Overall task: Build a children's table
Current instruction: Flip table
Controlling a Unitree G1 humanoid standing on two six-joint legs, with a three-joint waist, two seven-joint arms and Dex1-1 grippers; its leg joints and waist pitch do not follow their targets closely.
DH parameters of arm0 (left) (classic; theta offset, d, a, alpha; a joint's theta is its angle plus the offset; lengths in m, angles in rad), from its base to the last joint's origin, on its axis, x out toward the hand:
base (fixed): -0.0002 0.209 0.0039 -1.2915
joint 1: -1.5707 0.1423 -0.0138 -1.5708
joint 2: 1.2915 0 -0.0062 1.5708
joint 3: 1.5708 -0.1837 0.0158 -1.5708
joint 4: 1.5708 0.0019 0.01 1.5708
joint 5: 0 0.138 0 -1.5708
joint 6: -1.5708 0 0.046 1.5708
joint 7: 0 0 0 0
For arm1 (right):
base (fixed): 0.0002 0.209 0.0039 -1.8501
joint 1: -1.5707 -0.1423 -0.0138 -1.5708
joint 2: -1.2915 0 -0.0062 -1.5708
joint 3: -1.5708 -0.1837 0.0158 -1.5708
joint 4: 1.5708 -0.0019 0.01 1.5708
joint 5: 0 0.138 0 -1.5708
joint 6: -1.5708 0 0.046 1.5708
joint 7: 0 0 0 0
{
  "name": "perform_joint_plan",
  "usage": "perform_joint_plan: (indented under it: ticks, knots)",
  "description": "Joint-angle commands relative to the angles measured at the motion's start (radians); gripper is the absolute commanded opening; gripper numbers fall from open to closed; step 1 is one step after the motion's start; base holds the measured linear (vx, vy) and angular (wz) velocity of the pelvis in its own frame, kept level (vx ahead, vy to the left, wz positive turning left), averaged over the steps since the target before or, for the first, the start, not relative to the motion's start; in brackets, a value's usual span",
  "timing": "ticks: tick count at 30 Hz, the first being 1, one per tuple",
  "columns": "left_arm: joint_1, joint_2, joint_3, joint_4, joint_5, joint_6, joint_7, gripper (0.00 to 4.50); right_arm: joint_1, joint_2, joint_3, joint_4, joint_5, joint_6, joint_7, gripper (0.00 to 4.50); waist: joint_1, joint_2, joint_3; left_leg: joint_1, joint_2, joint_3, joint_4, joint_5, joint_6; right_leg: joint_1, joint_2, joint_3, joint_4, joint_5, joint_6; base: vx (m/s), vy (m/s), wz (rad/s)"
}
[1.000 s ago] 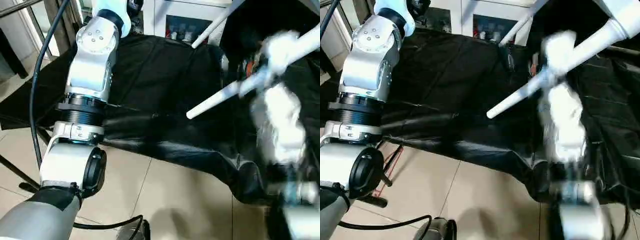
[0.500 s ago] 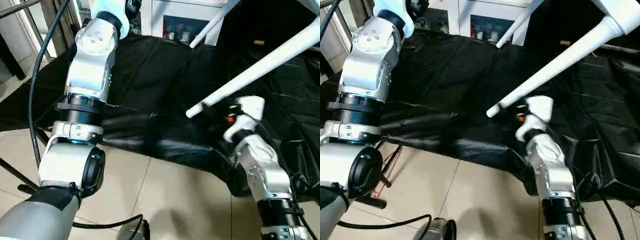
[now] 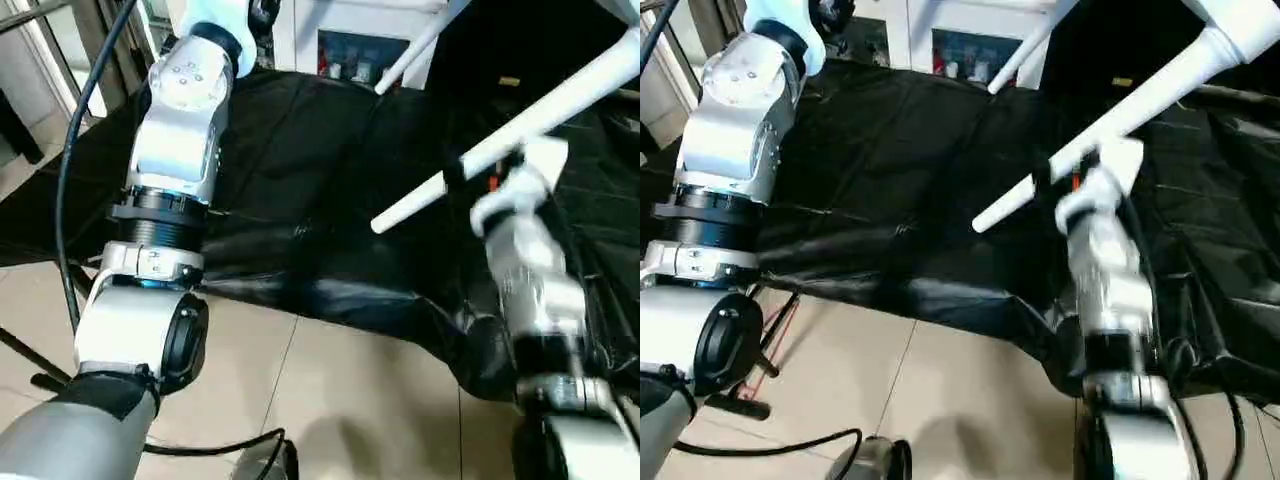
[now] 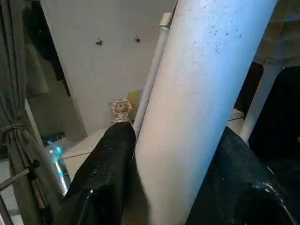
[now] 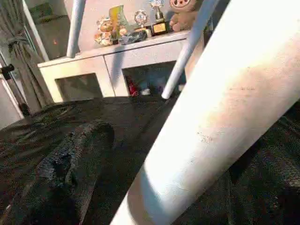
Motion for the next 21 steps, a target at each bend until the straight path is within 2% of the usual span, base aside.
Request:
perform_joint_plan:
  ticks: [1, 2, 5, 8, 9, 14, 15, 16, 21]
  knots:
    - [-0.004, -0.013, 0.014, -0.042, -0.053, 0.007, 0.002, 2.14, -0.038, -0.011, -0.011, 0.034, 0.022, -0.012, 0.029, 3.73, -0.007, -0.007, -0.103, 0.085, 0.069, -0.055, -0.087, -0.316, -0.087, 0.016, -0.052, 0.016, -0.063, -0.006, -0.185, 0.000, 0.000, 0.00]
    - [-0.002, -0.012, 0.014, -0.047, -0.052, 0.010, 0.002, 2.13, -0.054, -0.014, -0.012, 0.054, 0.025, -0.019, 0.038, 3.72, -0.007, -0.010, -0.102, 0.085, 0.069, -0.053, -0.085, -0.313, -0.083, 0.014, -0.051, 0.017, -0.063, -0.005, -0.188, 0.000, 0.000, 0.00]
    - [0.003, -0.009, 0.014, -0.052, -0.051, 0.014, 0.001, 2.11, -0.081, -0.018, -0.016, 0.086, 0.036, -0.017, 0.053, 3.31, -0.006, -0.010, -0.101, 0.083, 0.070, -0.053, -0.084, -0.305, -0.071, 0.017, -0.054, 0.017, -0.063, -0.015, -0.196, 0.000, 0.000, 0.00]
    - [0.015, -0.007, 0.012, -0.067, -0.050, 0.022, 0.000, 2.11, -0.133, -0.029, -0.026, 0.169, 0.034, -0.032, 0.085, 3.30, -0.007, -0.012, -0.102, 0.082, 0.069, -0.052, -0.083, -0.298, -0.068, 0.019, -0.054, 0.016, -0.063, -0.025, -0.204, 0.000, 0.000, 0.00]
    - [0.021, -0.007, 0.011, -0.073, -0.050, 0.025, -0.001, 2.11, -0.145, -0.031, -0.027, 0.188, 0.031, -0.040, 0.094, 3.04, -0.007, -0.011, -0.102, 0.083, 0.069, -0.052, -0.082, -0.295, -0.068, 0.018, -0.054, 0.016, -0.063, -0.028, -0.208, 0.000, 0.000, 0.00]
    - [0.052, -0.006, 0.008, -0.098, -0.050, 0.035, -0.007, 2.11, -0.167, -0.038, -0.028, 0.210, 0.031, -0.056, 0.111, 2.83, -0.005, -0.011, -0.104, 0.083, 0.070, -0.051, -0.079, -0.267, -0.055, 0.019, -0.052, 0.016, -0.059, 0.005, -0.211, 0.000, 0.000, 0.00]
    - [0.065, -0.008, 0.008, -0.108, -0.055, 0.037, -0.013, 2.09, -0.169, -0.040, -0.027, 0.210, 0.029, -0.060, 0.114, 2.52, -0.005, -0.009, -0.105, 0.082, 0.069, -0.051, -0.078, -0.258, -0.050, 0.019, -0.051, 0.015, -0.057, 0.018, -0.213, 0.000, 0.000, 0.00]
    - [0.074, -0.010, 0.008, -0.116, -0.059, 0.039, -0.017, 2.08, -0.170, -0.042, -0.026, 0.210, 0.029, -0.063, 0.116, 2.45, -0.006, -0.011, -0.104, 0.082, 0.070, -0.050, -0.078, -0.255, -0.046, 0.020, -0.050, 0.015, -0.057, 0.024, -0.217, 0.000, 0.000, 0.00]
    - [0.153, -0.018, -0.007, -0.160, -0.063, 0.047, -0.039, 2.06, -0.176, -0.057, -0.012, 0.214, 0.003, -0.091, 0.127, 2.07, -0.004, -0.013, -0.103, 0.082, 0.070, -0.048, -0.077, -0.271, -0.042, 0.019, -0.052, 0.017, -0.062, -0.017, -0.220, 0.000, 0.000, 0.00]
